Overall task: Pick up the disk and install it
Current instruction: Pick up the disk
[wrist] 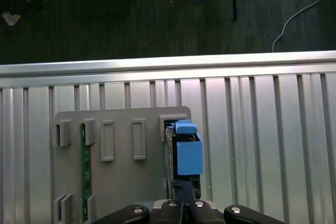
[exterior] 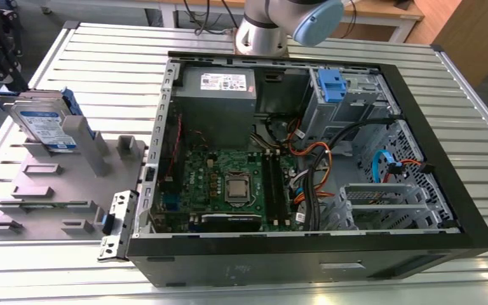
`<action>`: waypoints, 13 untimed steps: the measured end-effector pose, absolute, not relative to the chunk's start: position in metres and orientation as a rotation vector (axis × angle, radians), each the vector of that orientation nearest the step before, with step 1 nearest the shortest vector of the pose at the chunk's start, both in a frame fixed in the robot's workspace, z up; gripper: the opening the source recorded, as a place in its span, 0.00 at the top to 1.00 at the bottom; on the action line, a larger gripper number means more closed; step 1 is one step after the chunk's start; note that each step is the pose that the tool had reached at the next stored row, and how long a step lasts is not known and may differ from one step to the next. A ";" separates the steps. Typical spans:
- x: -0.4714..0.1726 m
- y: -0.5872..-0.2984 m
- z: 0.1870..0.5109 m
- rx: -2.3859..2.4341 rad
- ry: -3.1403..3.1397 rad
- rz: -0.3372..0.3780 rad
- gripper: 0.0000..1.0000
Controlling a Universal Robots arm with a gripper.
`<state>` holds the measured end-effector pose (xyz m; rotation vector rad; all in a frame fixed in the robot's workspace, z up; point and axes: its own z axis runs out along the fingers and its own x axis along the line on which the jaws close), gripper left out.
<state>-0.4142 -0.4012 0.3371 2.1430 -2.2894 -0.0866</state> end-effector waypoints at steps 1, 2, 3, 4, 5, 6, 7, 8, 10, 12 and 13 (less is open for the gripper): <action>-0.412 -0.401 0.337 2.143 -2.289 -0.087 0.89; -0.411 -0.401 0.337 2.143 -2.290 -0.087 0.89; -0.409 -0.401 0.337 2.143 -2.290 -0.087 0.89; -0.408 -0.401 0.337 2.143 -2.290 -0.087 0.89; -0.407 -0.401 0.337 2.143 -2.290 -0.087 0.89; -0.407 -0.401 0.336 2.143 -2.290 -0.087 0.89; -0.407 -0.401 0.336 2.143 -2.290 -0.087 0.89; -0.406 -0.401 0.336 2.143 -2.290 -0.087 0.89; -0.406 -0.400 0.336 2.143 -2.290 -0.088 0.89; -0.406 -0.400 0.336 2.144 -2.290 -0.088 0.89; -0.406 -0.399 0.336 2.143 -2.290 -0.088 0.89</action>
